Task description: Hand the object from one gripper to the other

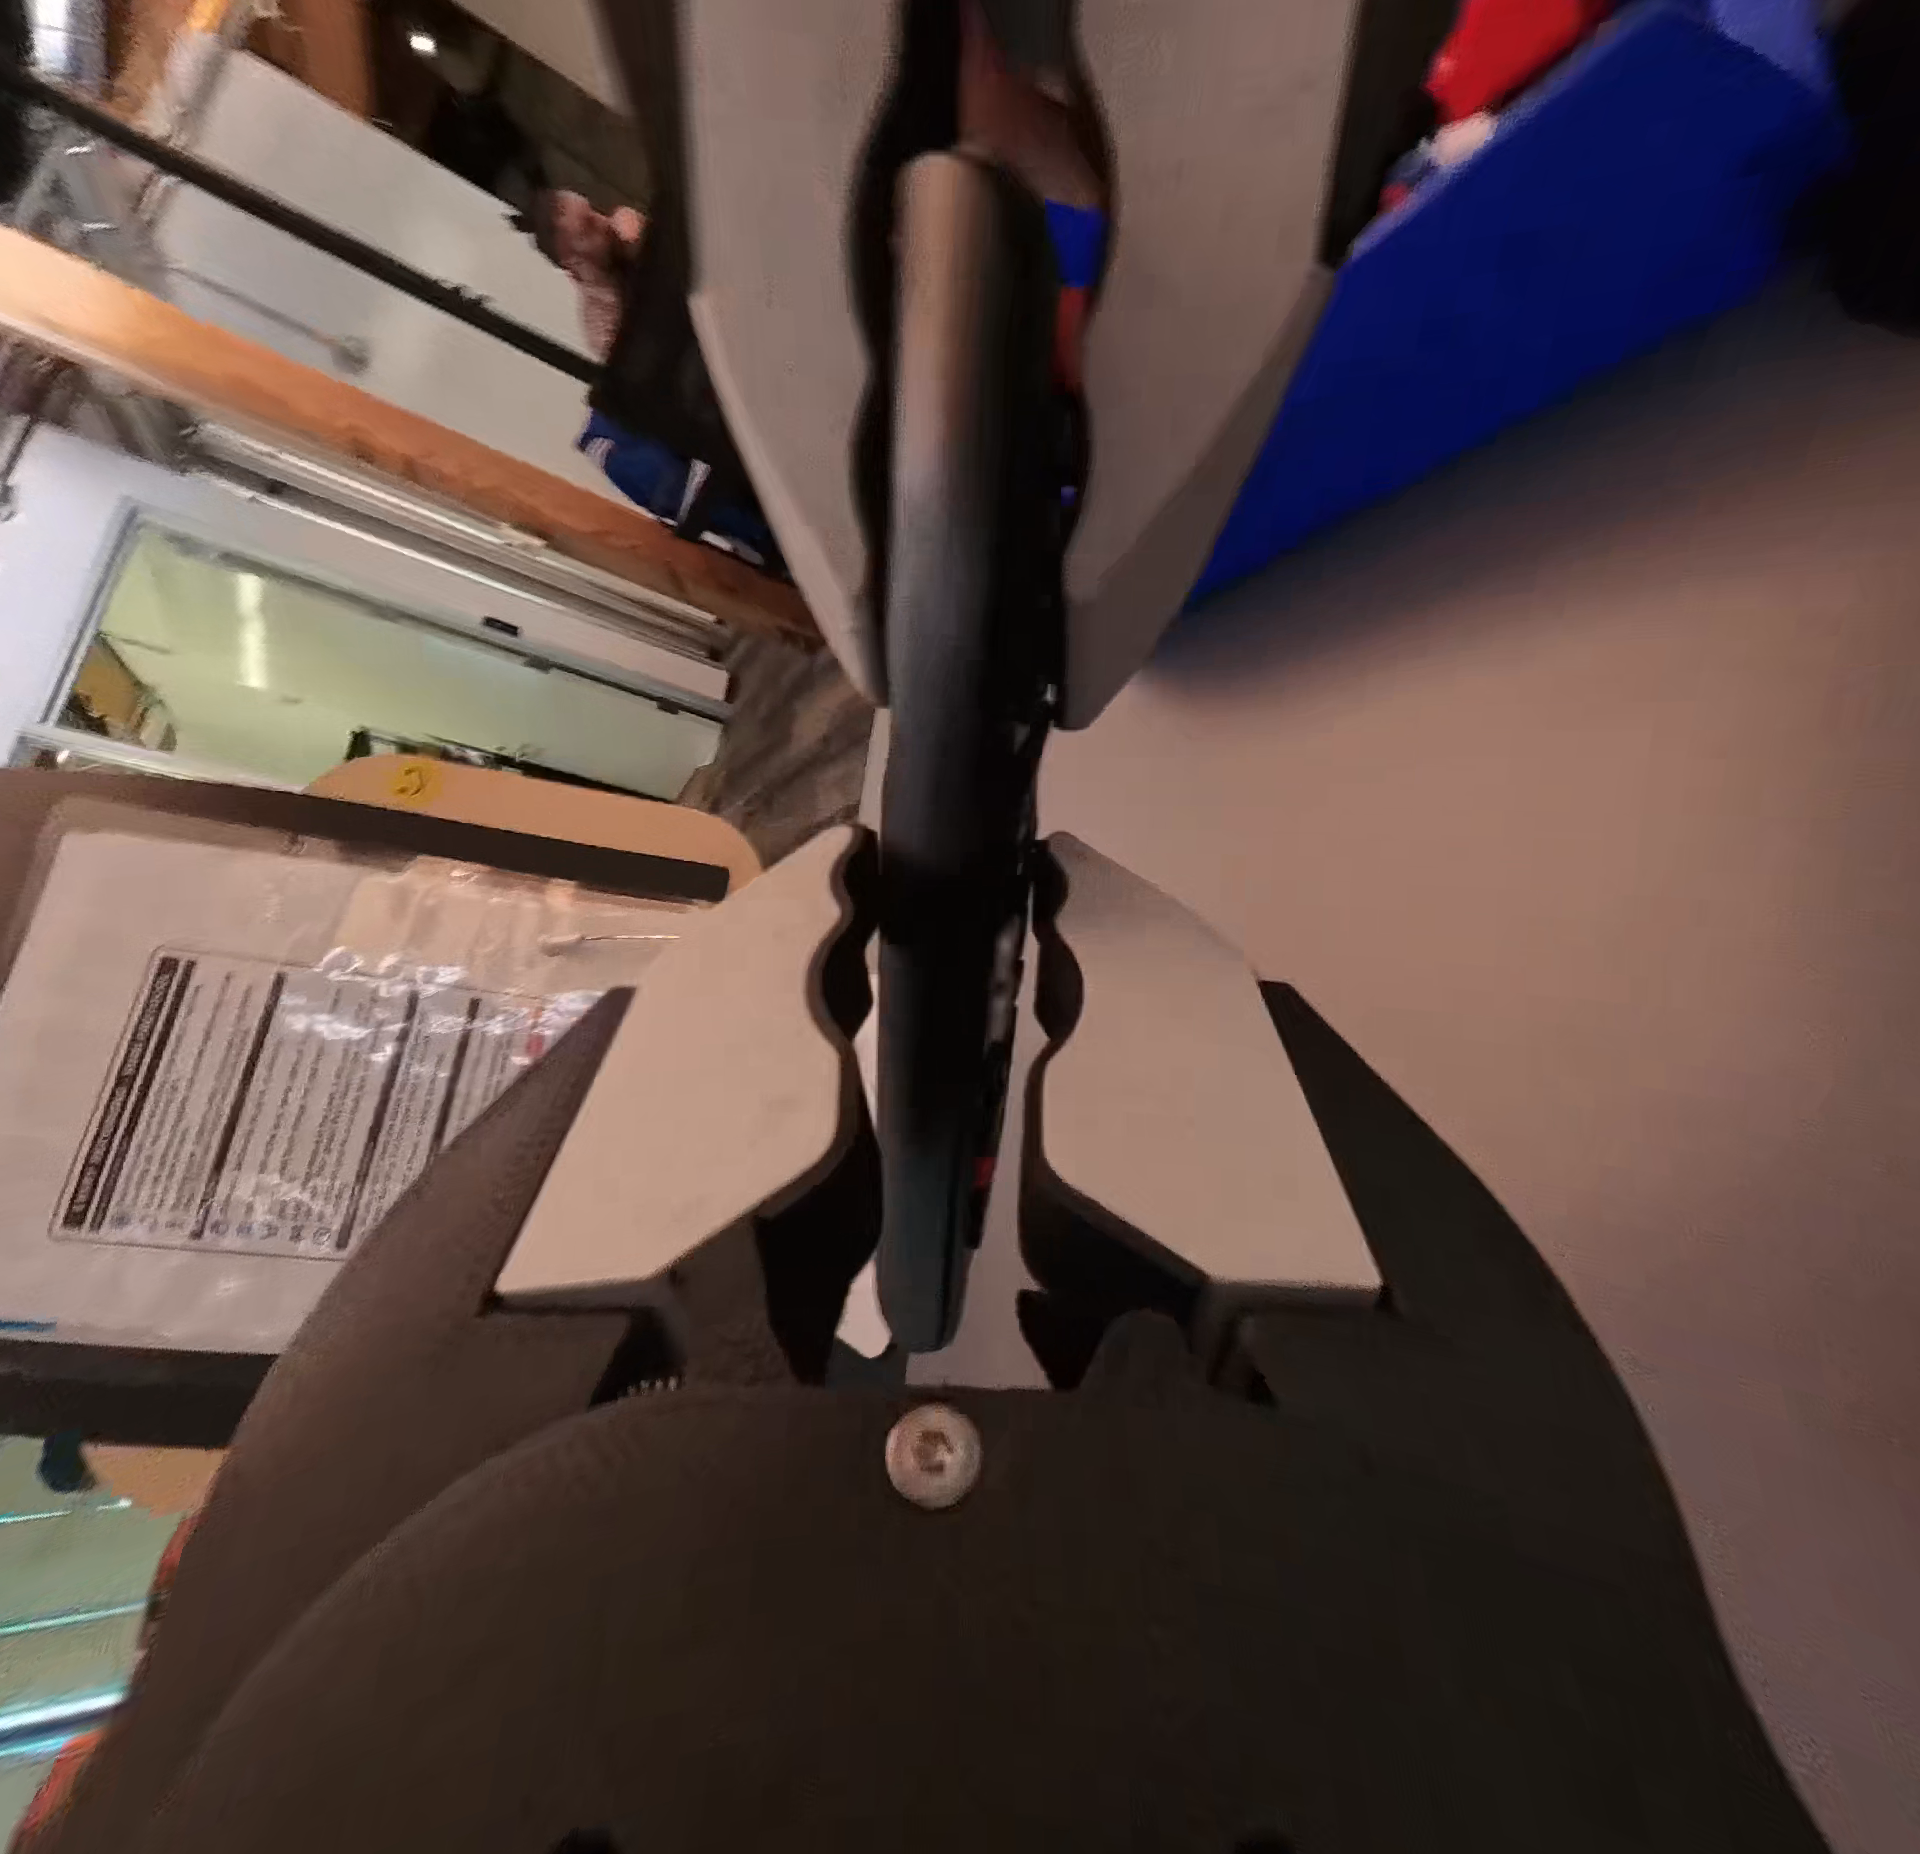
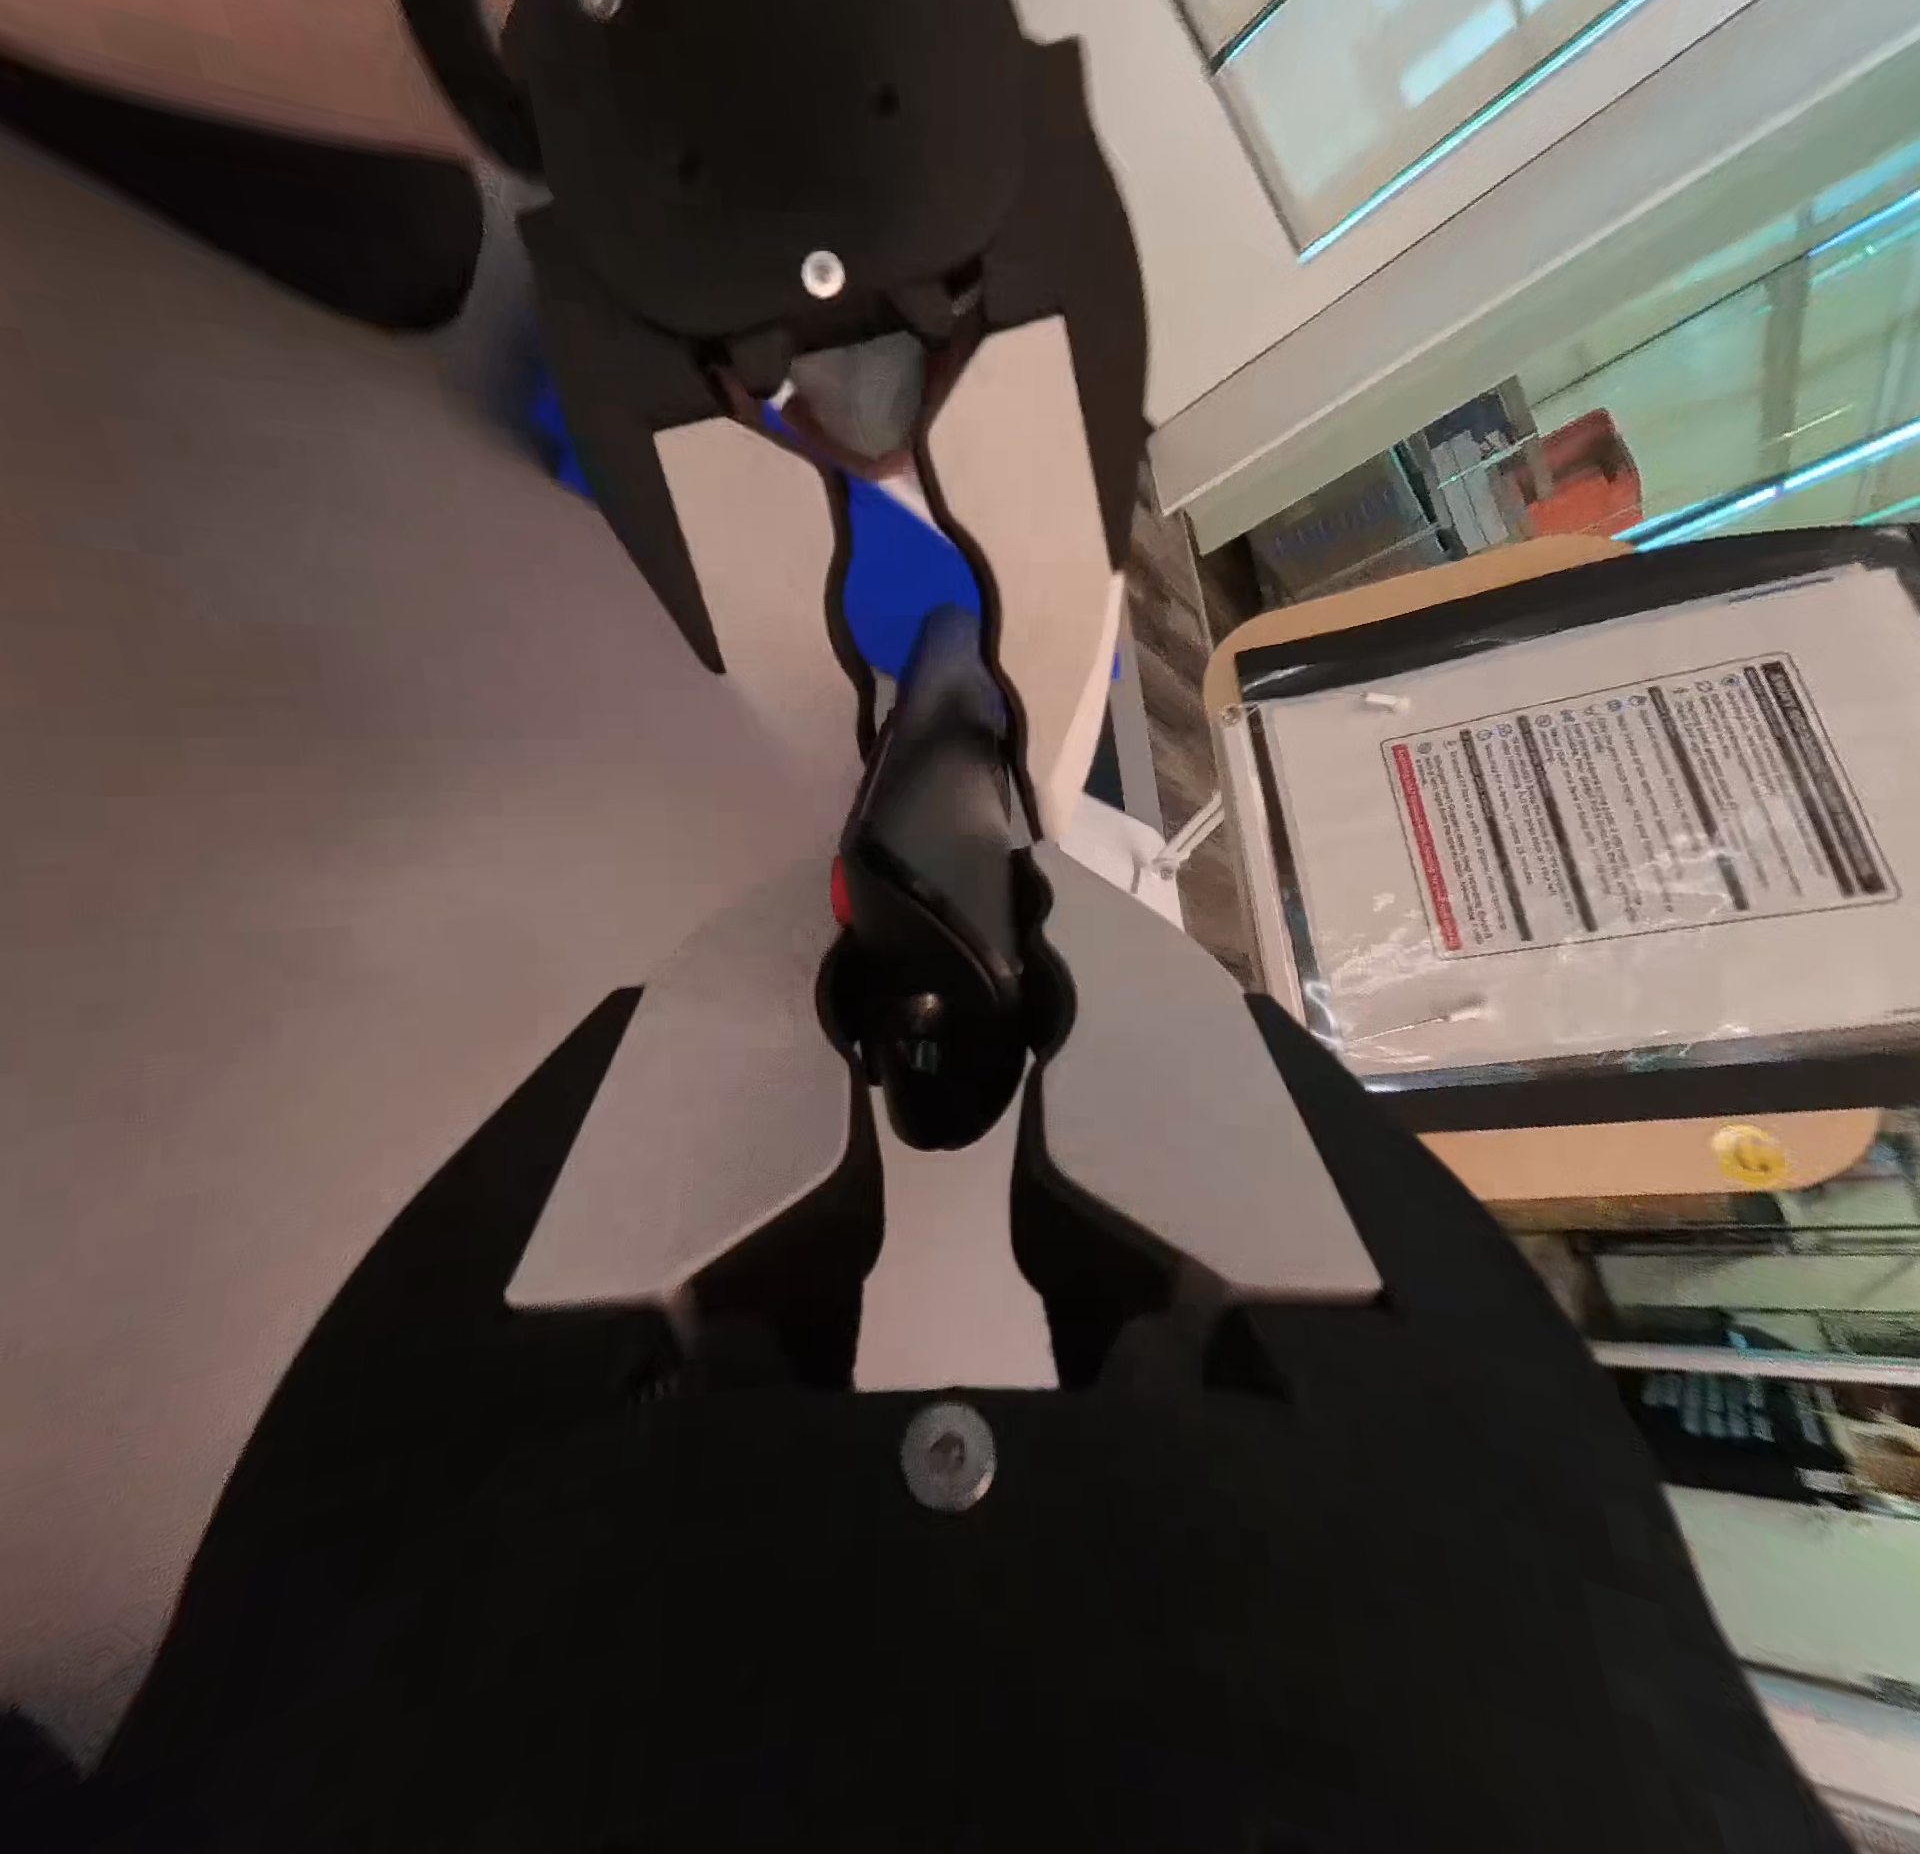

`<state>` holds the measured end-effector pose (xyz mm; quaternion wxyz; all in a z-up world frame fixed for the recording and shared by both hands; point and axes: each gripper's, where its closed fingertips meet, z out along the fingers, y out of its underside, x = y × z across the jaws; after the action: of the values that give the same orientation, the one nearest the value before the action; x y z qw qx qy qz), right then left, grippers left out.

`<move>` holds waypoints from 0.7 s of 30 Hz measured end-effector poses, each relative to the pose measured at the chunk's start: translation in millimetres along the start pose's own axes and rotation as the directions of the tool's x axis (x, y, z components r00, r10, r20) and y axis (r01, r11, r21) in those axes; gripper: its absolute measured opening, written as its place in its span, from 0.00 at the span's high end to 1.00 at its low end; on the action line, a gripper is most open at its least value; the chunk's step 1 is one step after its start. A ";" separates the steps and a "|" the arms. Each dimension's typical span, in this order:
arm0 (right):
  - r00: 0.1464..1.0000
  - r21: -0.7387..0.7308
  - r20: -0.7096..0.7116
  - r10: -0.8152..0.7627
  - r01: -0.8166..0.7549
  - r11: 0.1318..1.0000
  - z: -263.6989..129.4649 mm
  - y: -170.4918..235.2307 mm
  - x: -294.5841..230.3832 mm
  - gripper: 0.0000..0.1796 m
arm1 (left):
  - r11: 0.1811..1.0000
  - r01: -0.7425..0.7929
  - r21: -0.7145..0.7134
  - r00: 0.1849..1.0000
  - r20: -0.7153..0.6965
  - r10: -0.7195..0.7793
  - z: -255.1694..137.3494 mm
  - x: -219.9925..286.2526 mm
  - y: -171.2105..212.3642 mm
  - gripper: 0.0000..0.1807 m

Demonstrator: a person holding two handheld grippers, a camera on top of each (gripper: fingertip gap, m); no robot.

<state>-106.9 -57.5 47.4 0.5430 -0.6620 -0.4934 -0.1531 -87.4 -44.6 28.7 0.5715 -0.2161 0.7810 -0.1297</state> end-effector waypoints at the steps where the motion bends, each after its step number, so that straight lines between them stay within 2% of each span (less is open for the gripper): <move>1: 1.000 -0.035 0.004 -0.031 0.031 0.999 0.8 2.7 -2.4 0.86 | 1.000 -0.016 -0.021 1.000 -0.003 0.016 3.0 3.1 1.4 0.86; 3: 0.995 -0.056 -0.042 -0.087 0.085 0.995 0.9 4.0 1.9 0.82 | 0.999 0.001 -0.037 1.000 0.024 0.000 7.1 -0.2 3.0 0.86; 4: 0.987 -0.034 -0.118 -0.109 0.105 0.994 -0.8 -0.1 11.0 0.80 | 0.999 0.043 -0.027 0.998 0.038 -0.042 7.5 -4.9 2.8 0.86; 5: 0.972 -0.007 -0.202 -0.119 0.120 0.993 -4.9 -5.2 21.9 0.78 | 0.994 0.108 -0.001 0.993 0.050 -0.108 6.8 -11.5 1.4 0.86; 7: 0.931 0.061 -0.353 -0.089 0.117 0.991 -17.9 -17.3 43.9 0.67 | 0.961 0.269 0.066 0.958 0.088 -0.274 2.3 -30.4 -0.4 0.86; 9: 0.864 0.142 -0.498 -0.067 0.158 0.977 -37.5 -31.1 62.3 0.65 | 0.872 0.462 0.164 0.870 0.109 -0.481 -7.0 -53.8 -1.0 0.86; 11: 0.785 0.208 -0.617 -0.061 0.238 0.949 -56.1 -45.1 71.1 0.65 | 0.699 0.653 0.292 0.723 0.034 -0.690 -20.3 -73.2 -5.3 0.86; 13: 0.725 0.190 -0.680 -0.108 0.317 0.929 -60.8 -52.3 69.8 0.64 | 0.447 0.810 0.380 0.524 -0.125 -0.843 -34.0 -87.6 -9.7 0.86; 16: 0.675 0.054 -0.675 -0.298 0.448 0.892 -38.5 -53.6 51.1 0.62 | 0.063 0.911 0.409 0.226 -0.364 -0.904 -48.9 -103.0 -8.9 0.86; 18: 0.662 -0.006 -0.638 -0.393 0.506 0.862 -16.8 -51.9 36.2 0.60 | -0.098 0.931 0.352 0.075 -0.449 -0.890 -50.5 -104.6 -4.7 0.86; 21: 0.617 -0.105 -0.622 -0.482 0.545 0.832 7.1 -45.7 27.6 0.55 | -0.249 0.922 0.297 -0.072 -0.500 -0.863 -50.3 -104.6 1.0 0.86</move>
<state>-133.9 -41.4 91.1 0.6386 -0.3770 -0.4596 -0.4887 -108.9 4.9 131.6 0.2815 -0.5239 0.3077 -0.7427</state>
